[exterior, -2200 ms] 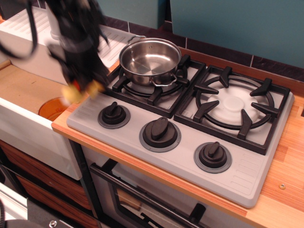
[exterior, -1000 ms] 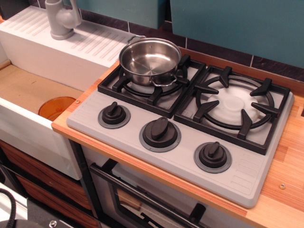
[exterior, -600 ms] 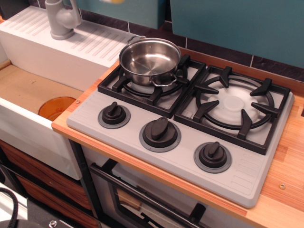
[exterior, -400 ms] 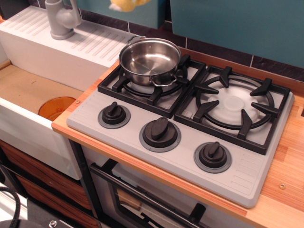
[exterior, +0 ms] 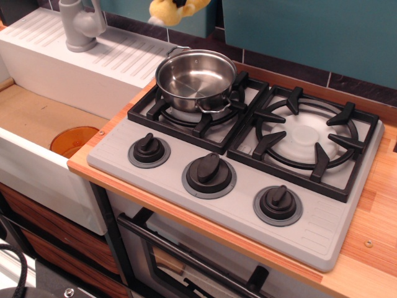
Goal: Put pan on stove and put stuffedduck in pan
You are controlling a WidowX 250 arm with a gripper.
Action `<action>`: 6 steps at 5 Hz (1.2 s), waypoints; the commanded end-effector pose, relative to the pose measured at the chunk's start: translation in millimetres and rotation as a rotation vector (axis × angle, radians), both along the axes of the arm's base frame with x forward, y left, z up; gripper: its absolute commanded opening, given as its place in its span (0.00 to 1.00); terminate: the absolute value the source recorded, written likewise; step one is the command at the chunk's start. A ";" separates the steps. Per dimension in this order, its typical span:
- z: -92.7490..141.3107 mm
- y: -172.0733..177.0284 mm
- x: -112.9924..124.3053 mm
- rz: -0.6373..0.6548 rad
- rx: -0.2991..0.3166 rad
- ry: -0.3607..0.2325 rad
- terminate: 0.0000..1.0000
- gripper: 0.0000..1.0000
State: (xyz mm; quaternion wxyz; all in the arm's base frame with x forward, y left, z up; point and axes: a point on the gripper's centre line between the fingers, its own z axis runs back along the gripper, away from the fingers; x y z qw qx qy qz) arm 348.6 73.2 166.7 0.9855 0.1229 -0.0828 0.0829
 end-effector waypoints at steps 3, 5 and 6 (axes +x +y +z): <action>22.3 5.1 10.4 -0.033 0.027 -0.063 0.00 1.00; 23.9 -3.6 7.8 -0.042 0.026 -0.052 0.00 1.00; 20.6 -4.2 10.3 -0.041 0.015 -0.059 0.00 1.00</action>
